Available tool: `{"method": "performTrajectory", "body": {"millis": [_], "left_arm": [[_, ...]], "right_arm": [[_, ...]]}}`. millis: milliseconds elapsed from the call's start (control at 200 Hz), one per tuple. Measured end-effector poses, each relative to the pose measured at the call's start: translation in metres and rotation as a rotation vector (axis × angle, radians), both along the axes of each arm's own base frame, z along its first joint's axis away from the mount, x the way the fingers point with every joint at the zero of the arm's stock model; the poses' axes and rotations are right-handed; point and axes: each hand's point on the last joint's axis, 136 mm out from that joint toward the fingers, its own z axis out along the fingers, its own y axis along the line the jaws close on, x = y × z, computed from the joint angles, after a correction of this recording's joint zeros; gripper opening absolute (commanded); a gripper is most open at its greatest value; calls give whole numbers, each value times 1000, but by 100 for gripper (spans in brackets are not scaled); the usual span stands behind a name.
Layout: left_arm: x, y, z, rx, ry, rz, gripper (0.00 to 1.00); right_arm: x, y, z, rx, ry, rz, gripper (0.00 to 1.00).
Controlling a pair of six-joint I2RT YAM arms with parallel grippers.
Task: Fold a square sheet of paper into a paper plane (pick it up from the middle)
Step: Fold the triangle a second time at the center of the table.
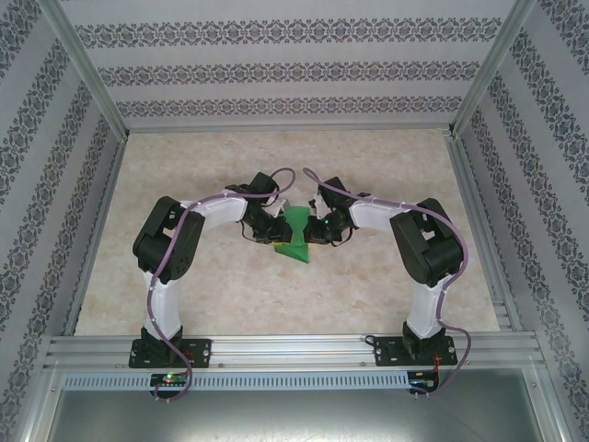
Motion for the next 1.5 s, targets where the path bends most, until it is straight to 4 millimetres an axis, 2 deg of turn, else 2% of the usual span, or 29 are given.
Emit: {"method": "performTrajectory", "body": {"millis": [530,964,1354,1504], "left_arm": [[-5,2,-2,2,7,-11,24],[-5,-2,17,-34,-23,-16,24],[-6,0,14,-26,-20,-16,24],[-6,2,4,-2,-14,-22,24]], "right_arm": [[-9,0,4,8,1,11,10],[-16,7,4,5,3,35,9],[-18,10,4,5,3,44,10],[-18,10,4,5,3,44,10]]}}
